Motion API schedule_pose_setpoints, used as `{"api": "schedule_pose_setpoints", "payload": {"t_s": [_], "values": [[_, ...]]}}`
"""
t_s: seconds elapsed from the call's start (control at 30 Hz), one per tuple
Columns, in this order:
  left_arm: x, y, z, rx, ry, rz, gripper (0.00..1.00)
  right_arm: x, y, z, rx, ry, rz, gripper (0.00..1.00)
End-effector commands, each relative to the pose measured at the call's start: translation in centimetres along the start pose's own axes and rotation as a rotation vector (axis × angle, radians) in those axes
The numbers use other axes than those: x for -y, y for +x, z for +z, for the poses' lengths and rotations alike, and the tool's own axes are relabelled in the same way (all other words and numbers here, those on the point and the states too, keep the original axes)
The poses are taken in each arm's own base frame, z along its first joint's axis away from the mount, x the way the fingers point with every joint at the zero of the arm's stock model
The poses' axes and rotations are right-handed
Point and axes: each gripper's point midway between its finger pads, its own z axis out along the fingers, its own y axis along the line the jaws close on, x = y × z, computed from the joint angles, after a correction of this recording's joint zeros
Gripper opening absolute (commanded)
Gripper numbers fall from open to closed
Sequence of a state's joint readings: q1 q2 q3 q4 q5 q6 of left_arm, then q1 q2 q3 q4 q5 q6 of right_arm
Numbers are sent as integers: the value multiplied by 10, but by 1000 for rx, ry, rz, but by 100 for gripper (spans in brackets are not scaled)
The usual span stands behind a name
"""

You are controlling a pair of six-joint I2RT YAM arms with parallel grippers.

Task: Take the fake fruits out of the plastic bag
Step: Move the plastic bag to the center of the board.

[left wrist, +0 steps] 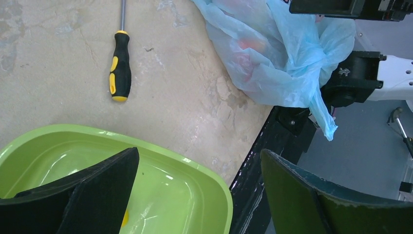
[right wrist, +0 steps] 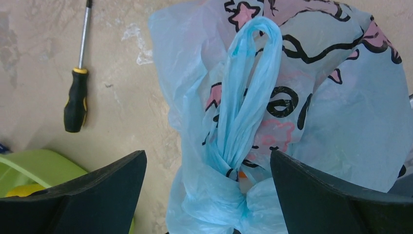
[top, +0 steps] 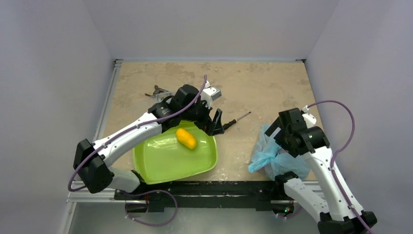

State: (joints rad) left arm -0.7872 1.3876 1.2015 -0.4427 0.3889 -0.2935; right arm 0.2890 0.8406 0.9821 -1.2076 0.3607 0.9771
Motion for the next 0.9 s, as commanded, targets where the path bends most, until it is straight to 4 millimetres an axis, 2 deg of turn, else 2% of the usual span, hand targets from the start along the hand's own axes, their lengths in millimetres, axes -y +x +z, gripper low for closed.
{"api": "schedule_pose_setpoints", "payload": {"t_s": [0.0, 0.1, 0.2, 0.3, 0.47, 0.6, 0.7, 0.87], "values": [[7, -14, -1, 29, 17, 42, 95, 3, 21, 10, -69, -8, -30, 99], [5, -12, 0, 19, -1, 53, 95, -8, 29, 20, -98, -62, -38, 86], [3, -11, 0, 9, -15, 66, 95, -15, 39, 30, -123, -101, -43, 62], [5, -12, 0, 8, -9, 69, 95, -22, 44, 39, -133, -133, -51, 49], [4, -10, 1, 1, -13, 68, 95, -48, 49, 43, -171, -236, -74, 15], [2, -8, 3, -9, -16, 70, 95, -70, 44, 40, -185, -301, -110, 5], [0, -6, 7, -20, -19, 66, 95, -97, 46, 32, -208, -417, -152, 4], [2, -1, 15, -52, 0, 51, 90, -139, 65, 14, -273, -612, -239, 4]]}}
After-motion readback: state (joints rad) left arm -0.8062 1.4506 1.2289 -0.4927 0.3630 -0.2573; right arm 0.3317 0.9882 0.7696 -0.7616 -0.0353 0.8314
